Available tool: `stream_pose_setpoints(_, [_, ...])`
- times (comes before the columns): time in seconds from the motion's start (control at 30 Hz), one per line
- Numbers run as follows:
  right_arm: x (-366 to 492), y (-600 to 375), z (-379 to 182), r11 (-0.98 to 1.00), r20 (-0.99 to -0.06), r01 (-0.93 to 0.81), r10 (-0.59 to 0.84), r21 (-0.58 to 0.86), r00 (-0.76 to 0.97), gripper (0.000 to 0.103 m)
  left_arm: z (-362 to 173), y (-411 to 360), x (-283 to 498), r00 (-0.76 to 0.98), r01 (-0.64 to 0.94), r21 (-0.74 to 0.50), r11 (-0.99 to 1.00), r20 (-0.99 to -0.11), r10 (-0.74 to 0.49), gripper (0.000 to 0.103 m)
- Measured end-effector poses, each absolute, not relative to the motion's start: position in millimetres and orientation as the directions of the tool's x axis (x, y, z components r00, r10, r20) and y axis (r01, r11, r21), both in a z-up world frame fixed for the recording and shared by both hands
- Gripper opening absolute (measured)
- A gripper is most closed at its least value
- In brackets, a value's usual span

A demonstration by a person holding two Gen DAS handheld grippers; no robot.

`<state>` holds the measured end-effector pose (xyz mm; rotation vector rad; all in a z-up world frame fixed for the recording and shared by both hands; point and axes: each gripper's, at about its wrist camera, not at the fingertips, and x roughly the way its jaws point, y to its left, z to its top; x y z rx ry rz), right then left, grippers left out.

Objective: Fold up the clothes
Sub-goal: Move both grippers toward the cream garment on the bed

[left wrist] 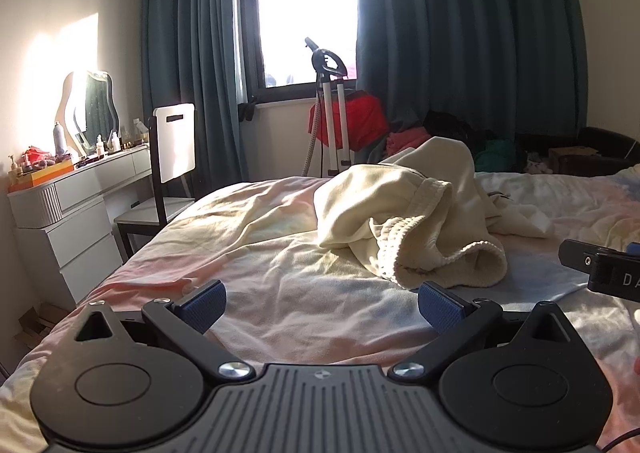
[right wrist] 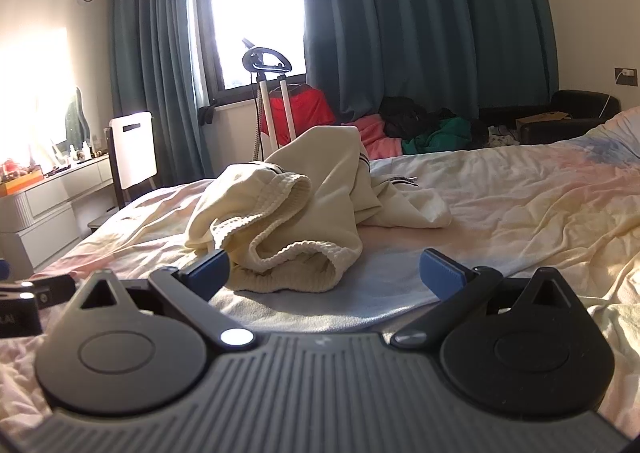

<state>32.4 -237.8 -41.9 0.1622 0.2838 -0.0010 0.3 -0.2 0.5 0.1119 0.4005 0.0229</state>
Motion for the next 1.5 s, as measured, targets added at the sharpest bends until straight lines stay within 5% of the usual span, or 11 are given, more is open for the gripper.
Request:
stream_pose_setpoints(0.87, [24.3, -231.3, -38.1, 0.990, -0.289, 0.004, 0.037, 0.141, 0.957, 0.100, 12.2, 12.9, -15.7, 0.948, -0.016, 0.081, 0.997, -0.315, 0.041, 0.103])
stream_pose_setpoints(0.97, [24.9, -228.7, -37.2, 0.992, -0.286, -0.009, 0.045, 0.126, 0.957, 0.089, 10.8, 13.3, -14.8, 0.947, -0.014, 0.084, 0.996, -0.318, 0.040, 0.103])
stream_pose_setpoints(1.03, [25.1, -227.7, -37.6, 0.992, -0.288, -0.012, 0.048, 0.123, 0.956, 0.071, 10.4, 13.1, -14.7, 0.947, -0.013, 0.087, 0.996, -0.318, 0.040, 0.103])
stream_pose_setpoints(1.1, [25.1, -228.3, -38.4, 0.992, -0.288, -0.007, 0.044, 0.129, 0.957, 0.066, 10.0, 12.8, -14.5, 0.947, -0.012, 0.088, 0.996, -0.319, 0.039, 0.103])
stream_pose_setpoints(1.23, [25.0, -229.6, -40.0, 0.990, -0.287, 0.004, 0.038, 0.142, 0.957, 0.039, 9.0, 11.4, -14.2, 0.946, -0.008, 0.092, 0.996, -0.321, 0.037, 0.103])
stream_pose_setpoints(1.5, [24.9, -231.8, -41.4, 0.985, -0.287, 0.012, 0.038, 0.170, 0.957, 0.033, 6.5, 9.3, -10.9, 0.944, 0.001, 0.098, 0.995, -0.328, 0.031, 0.103])
